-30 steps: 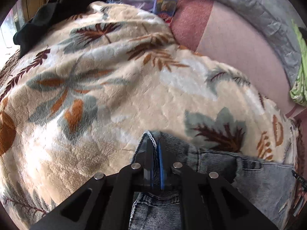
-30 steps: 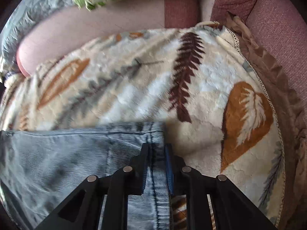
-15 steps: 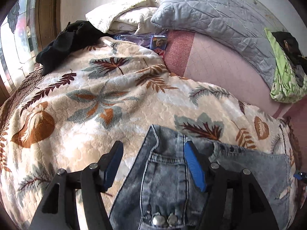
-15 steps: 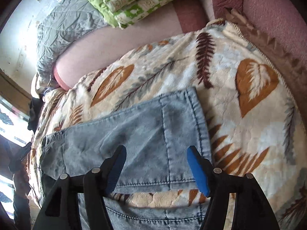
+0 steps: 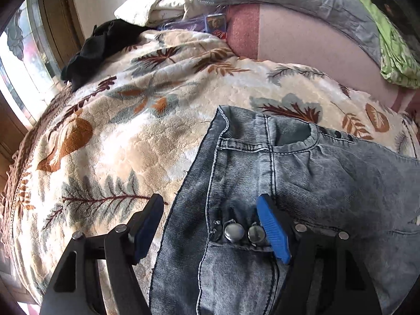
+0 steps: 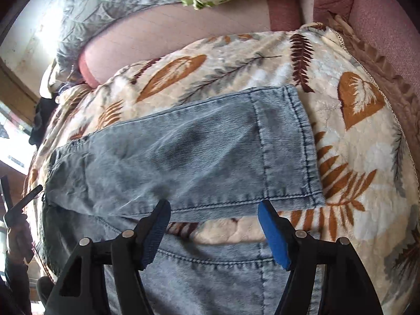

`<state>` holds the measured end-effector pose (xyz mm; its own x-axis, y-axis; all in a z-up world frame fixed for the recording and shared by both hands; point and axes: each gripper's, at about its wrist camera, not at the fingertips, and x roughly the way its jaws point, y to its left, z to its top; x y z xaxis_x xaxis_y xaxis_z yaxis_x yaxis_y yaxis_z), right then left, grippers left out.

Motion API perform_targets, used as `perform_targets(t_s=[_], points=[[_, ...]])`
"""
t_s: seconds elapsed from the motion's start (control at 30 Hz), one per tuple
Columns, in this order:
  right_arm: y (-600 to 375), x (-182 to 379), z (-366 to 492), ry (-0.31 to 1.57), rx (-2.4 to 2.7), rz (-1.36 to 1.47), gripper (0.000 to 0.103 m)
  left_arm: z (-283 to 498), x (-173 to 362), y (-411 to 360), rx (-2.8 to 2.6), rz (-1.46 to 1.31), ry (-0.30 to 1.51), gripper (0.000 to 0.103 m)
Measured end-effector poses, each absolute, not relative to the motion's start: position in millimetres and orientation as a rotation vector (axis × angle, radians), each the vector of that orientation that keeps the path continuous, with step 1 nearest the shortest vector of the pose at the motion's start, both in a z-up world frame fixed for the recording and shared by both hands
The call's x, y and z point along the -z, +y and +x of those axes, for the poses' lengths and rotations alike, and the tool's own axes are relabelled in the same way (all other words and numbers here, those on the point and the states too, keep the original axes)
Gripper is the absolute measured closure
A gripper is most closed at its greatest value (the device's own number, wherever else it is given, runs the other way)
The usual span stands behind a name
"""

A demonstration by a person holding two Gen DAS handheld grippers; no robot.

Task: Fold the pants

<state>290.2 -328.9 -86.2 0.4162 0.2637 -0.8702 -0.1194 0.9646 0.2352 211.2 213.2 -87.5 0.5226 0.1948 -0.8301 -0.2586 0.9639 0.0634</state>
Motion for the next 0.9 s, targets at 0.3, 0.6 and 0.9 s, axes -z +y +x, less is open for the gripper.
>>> perform_targets(t_s=[0.3, 0.6, 0.9], points=[[-331, 118, 307, 1.218, -0.137, 0.190, 0.028, 219, 103, 219, -0.330, -0.091, 1.089, 0.018], [-340, 74, 194, 1.136, -0.253, 0.208, 0.020, 120, 80, 206, -0.219, -0.139, 1.020, 0.018], [-380, 107, 145, 1.234, -0.163, 0.259, 0.020, 86, 118, 186, -0.222, -0.061, 1.150, 0.013]])
